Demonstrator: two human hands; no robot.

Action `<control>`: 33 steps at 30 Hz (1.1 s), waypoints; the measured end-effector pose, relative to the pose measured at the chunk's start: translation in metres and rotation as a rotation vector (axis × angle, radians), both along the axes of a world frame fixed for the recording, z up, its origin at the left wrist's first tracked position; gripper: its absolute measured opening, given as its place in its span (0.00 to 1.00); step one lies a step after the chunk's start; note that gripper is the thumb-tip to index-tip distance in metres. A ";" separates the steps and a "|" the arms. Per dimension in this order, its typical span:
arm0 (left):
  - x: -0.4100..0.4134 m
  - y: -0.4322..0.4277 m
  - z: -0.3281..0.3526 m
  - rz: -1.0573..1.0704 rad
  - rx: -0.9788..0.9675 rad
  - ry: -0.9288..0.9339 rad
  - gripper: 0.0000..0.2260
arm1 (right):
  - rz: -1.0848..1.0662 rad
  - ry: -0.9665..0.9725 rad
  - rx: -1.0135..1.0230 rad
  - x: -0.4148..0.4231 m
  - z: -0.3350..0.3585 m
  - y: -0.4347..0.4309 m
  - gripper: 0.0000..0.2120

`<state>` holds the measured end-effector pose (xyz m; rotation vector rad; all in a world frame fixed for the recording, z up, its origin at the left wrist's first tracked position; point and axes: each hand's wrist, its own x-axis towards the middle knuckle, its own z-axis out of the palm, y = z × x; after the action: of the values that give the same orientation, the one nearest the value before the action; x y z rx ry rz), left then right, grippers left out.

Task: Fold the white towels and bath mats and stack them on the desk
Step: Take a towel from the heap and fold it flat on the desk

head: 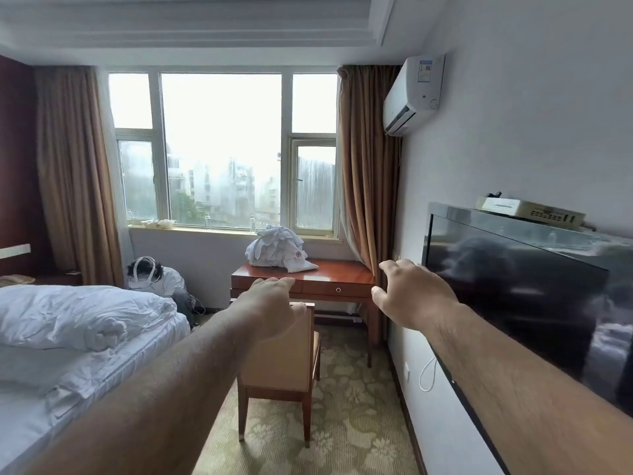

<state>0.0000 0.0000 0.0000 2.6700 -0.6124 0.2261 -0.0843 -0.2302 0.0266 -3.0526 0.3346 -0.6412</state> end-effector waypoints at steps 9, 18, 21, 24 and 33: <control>0.099 0.007 -0.026 -0.010 -0.049 0.024 0.28 | -0.053 0.009 0.015 0.097 -0.035 0.004 0.23; 0.246 -0.072 -0.020 0.000 -0.046 0.039 0.30 | 0.002 0.045 0.023 0.236 -0.021 -0.071 0.16; 0.290 -0.108 -0.018 0.000 -0.036 0.044 0.30 | 0.001 0.082 0.029 0.281 -0.017 -0.105 0.16; 0.329 -0.137 -0.021 0.015 -0.049 0.038 0.29 | 0.007 0.121 0.026 0.326 -0.025 -0.135 0.16; 0.447 -0.196 -0.032 0.022 -0.002 0.089 0.30 | -0.029 0.196 0.057 0.442 -0.039 -0.202 0.31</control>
<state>0.4469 -0.1955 -0.0321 2.6698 -0.5544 0.1129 0.3579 -0.4319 -0.0120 -3.0662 0.3929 -0.3264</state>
